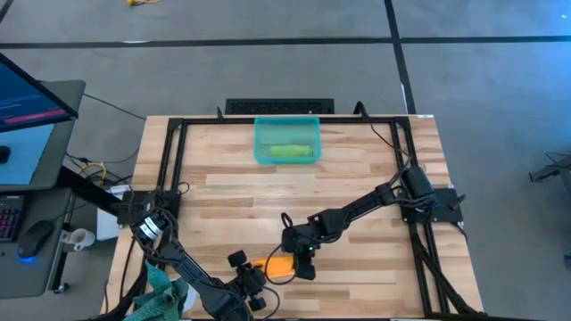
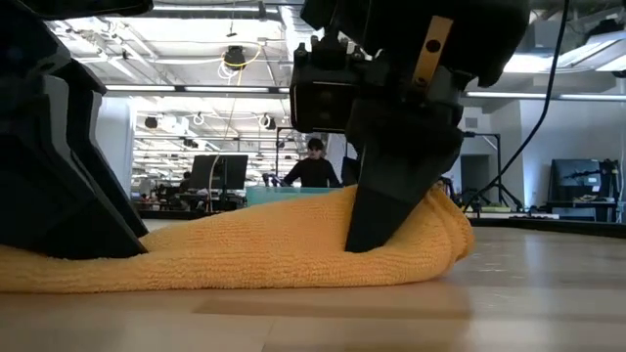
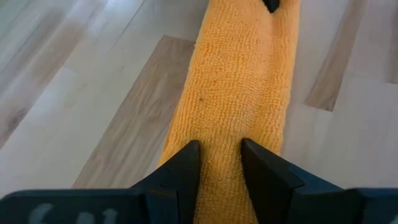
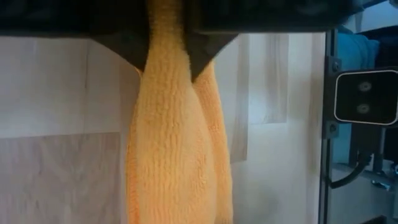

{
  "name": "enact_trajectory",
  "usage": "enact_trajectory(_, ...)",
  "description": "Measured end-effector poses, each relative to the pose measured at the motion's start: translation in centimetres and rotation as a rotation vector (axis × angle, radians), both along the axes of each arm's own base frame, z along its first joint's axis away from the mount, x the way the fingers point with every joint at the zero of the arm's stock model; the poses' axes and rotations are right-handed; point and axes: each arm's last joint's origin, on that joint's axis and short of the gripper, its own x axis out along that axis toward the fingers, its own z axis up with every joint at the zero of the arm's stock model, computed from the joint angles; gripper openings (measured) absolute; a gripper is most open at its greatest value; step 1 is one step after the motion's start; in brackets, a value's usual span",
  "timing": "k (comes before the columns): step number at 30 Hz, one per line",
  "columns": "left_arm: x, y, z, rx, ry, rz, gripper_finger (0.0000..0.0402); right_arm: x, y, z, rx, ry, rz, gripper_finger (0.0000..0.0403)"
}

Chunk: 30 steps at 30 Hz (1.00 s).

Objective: Roll microfiber towels into tight, uniform cylinder then place into a basket
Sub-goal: Roll the orange towel

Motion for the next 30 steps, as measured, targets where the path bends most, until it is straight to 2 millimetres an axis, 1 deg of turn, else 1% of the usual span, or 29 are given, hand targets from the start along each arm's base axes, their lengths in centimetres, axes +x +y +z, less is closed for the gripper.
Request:
enact_trajectory(2, -0.1, 0.0, 0.6, -0.014, 0.01, -0.008, 0.0113, 0.0, 0.0, 0.0, 0.0, -0.001, 0.0, 0.0028)
enact_trajectory(3, -0.2, 0.0, 0.9, -0.018, 0.019, -0.018, 0.0113, 0.0, 0.0, 0.0, 0.0, -0.001, 0.0, 0.002)
enact_trajectory(5, -0.5, 0.1, 1.8, -0.019, 0.037, -0.037, 0.0113, 0.0, 0.0, 0.0, 0.0, 0.0, 0.0, 0.002)
enact_trajectory(8, -1.2, 0.5, 3.5, -0.012, 0.069, -0.048, 0.0113, -0.1, 0.0, 0.0, 0.002, 0.011, 0.0, 0.0037)
enact_trajectory(10, -2.1, 0.8, 5.2, -0.004, 0.091, -0.051, 0.0113, -0.1, 0.0, -0.1, 0.001, 0.014, 0.001, 0.0041)
enact_trajectory(12, -3.3, 1.1, 7.0, 0.006, 0.089, -0.038, 0.0112, -0.1, 0.0, -0.1, 0.001, 0.014, 0.001, 0.0036)
enact_trajectory(15, -5.4, 1.4, 9.3, 0.031, 0.034, -0.008, 0.0104, -0.1, 0.0, -0.1, 0.001, 0.014, 0.0, 0.0022)
enact_trajectory(17, -6.5, 1.4, 10.3, 0.045, -0.02, 0.009, 0.0095, -0.1, 0.0, -0.1, 0.001, 0.013, 0.0, 0.002)
enact_trajectory(19, -7.0, 1.2, 10.6, 0.038, -0.052, 0.009, 0.0086, -0.1, 0.0, -0.1, -0.002, 0.012, -0.002, 0.0022)
enact_trajectory(21, -7.1, 0.8, 10.5, 0.017, -0.053, -0.002, 0.0077, -0.1, 0.1, -0.1, -0.006, 0.01, -0.003, 0.0031)
enact_trajectory(24, -6.5, 0.4, 10.4, -0.041, -0.053, -0.025, 0.0072, -0.2, 0.1, -0.1, -0.008, 0.01, -0.003, 0.0038)
enact_trajectory(27, -5.7, 0.4, 10.4, -0.064, -0.043, -0.055, 0.0085, -0.2, 0.1, -0.1, -0.008, 0.009, -0.004, 0.0032)
enact_trajectory(30, -4.9, 0.8, 10.2, -0.096, 0.034, -0.068, 0.0113, -0.2, 0.1, -0.1, -0.009, 0.009, -0.004, 0.0023)
